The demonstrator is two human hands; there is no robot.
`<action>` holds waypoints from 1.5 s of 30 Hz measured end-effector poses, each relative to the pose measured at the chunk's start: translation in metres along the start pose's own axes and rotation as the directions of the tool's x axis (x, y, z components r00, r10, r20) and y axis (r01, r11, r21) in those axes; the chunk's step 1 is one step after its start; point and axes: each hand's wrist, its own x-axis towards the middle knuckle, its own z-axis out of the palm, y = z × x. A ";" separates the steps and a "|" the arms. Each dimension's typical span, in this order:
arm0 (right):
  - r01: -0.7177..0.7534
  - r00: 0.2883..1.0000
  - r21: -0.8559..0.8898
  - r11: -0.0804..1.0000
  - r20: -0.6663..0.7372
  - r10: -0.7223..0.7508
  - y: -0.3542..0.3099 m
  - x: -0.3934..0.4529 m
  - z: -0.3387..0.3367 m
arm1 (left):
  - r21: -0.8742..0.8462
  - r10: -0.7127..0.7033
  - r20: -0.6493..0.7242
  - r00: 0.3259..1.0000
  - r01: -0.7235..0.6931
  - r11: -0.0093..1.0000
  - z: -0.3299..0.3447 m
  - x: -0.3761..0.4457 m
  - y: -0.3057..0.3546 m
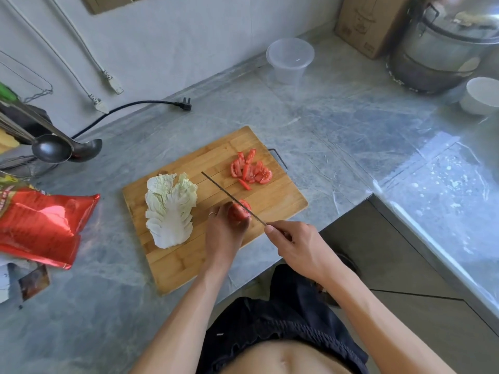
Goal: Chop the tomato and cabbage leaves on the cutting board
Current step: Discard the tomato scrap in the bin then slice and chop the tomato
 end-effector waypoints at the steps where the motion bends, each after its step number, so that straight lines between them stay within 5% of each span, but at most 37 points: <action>1: -0.003 1.000 -0.006 1.000 0.005 0.003 -0.001 0.000 0.002 | -0.008 -0.013 -0.001 1.000 0.013 1.000 -0.001 -0.001 0.000; 45: -0.067 0.997 -0.027 0.997 0.037 0.068 0.001 0.025 0.015 | -0.094 0.038 -0.017 0.999 -0.039 0.995 0.000 0.005 -0.014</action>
